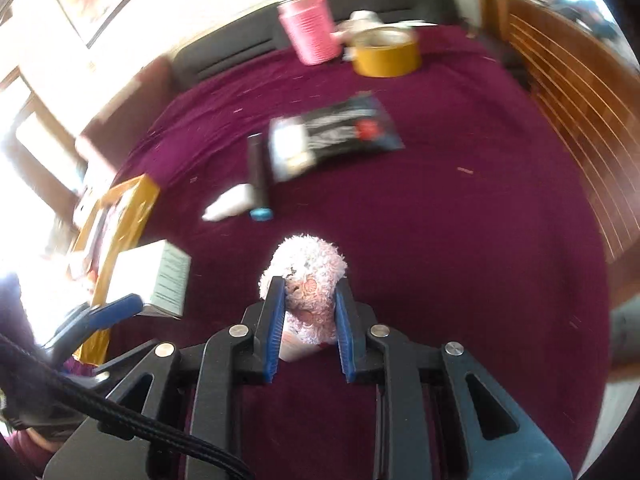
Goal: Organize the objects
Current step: 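Grasp the pink fluffy toy with the right gripper while the left grasps a white pill bottle, then carry the pink toy and pill bottle into the tray and lower them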
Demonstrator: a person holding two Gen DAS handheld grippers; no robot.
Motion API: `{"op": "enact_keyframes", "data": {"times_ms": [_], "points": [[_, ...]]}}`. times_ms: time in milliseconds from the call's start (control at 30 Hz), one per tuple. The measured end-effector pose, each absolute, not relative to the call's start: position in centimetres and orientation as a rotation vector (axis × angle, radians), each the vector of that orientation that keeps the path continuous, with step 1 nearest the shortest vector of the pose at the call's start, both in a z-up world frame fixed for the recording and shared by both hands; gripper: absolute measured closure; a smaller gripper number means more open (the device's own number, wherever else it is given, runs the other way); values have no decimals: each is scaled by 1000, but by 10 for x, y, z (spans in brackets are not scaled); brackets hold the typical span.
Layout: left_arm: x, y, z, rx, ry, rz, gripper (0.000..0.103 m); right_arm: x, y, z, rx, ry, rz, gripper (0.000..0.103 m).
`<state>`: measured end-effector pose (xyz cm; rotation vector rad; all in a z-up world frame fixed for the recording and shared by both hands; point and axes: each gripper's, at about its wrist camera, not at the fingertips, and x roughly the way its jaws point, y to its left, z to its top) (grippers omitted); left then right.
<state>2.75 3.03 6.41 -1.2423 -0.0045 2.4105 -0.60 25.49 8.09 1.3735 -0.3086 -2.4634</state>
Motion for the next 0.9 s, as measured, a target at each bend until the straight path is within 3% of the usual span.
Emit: {"op": "enact_keyframes", "data": {"times_ms": [267,300,333,633,733,900], "points": [[0,128,32,-1171,392,2306,39,3,304,53,1484,-422,-2468,82],[0,135,28,-1177,425,2293,61,3,307,50,1490,-433,-2463,82],[-1,138,24,-1192,427,2274,71,3,309,48,1493,-446,-2456,82],[17,94,48,-1157,243,2344,74,-1,294,34,1514,-358,-2504,73],[33,66,69,-1094,183,2406,74,7,290,38,1488,-350,-2527,80],[58,-14,103,-1053,48,2524,74,17,275,63,1410,-395,-2496,81]]}}
